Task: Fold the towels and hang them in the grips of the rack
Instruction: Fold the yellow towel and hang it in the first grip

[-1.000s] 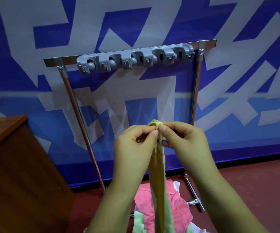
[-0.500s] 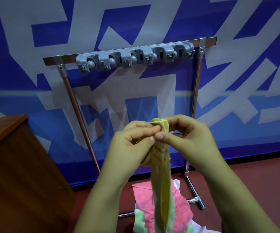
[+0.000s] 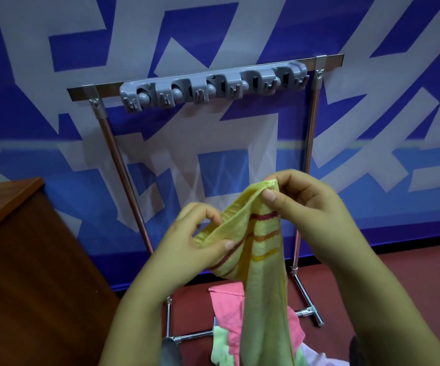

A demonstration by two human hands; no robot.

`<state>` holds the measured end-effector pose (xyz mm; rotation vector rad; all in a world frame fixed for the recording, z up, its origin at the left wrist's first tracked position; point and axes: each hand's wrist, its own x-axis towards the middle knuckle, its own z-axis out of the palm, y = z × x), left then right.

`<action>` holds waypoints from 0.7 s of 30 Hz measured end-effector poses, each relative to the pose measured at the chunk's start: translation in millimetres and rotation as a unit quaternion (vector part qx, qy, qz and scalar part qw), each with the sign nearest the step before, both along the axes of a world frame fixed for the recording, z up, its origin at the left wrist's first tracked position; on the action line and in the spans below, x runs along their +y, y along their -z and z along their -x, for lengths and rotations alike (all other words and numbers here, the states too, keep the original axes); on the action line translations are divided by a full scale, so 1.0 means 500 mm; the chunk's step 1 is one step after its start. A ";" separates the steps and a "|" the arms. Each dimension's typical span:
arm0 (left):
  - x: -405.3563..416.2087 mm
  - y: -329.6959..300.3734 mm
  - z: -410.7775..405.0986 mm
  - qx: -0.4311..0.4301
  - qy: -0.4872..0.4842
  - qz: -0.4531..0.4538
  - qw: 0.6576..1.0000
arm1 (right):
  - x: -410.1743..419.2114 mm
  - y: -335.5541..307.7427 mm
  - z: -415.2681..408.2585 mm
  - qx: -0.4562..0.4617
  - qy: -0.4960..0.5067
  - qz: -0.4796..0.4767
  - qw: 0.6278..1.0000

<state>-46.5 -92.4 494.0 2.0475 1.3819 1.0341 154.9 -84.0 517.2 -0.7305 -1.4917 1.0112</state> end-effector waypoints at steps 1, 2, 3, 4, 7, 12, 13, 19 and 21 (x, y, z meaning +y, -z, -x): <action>0.003 0.006 0.012 0.007 0.014 0.018 1.000 | 0.002 0.000 -0.003 0.019 -0.003 0.005 1.000; 0.004 0.013 0.024 0.012 0.021 0.032 0.999 | 0.003 -0.001 -0.007 0.034 -0.005 0.010 0.999; 0.005 0.019 0.037 0.014 0.023 0.040 0.999 | 0.004 -0.002 -0.012 0.044 0.000 0.011 0.999; 0.005 0.022 0.047 0.012 0.022 0.043 0.999 | 0.004 -0.004 -0.018 0.047 0.009 0.012 0.999; 0.000 0.008 0.070 -0.014 0.004 0.023 1.000 | 0.011 -0.001 -0.034 0.031 0.036 0.024 0.999; -0.001 -0.061 0.082 -0.037 -0.031 -0.058 0.997 | 0.019 -0.019 -0.046 -0.012 0.056 0.041 0.998; -0.002 -0.075 0.080 -0.043 -0.037 -0.078 0.995 | 0.019 -0.030 -0.050 -0.010 0.058 0.032 0.998; -0.006 -0.094 0.049 -0.186 -0.047 -0.119 0.974 | 0.008 -0.051 -0.062 0.000 0.076 0.004 0.997; -0.001 -0.083 0.044 -0.227 -0.056 -0.100 0.967 | 0.005 -0.040 -0.060 0.007 0.079 0.020 0.997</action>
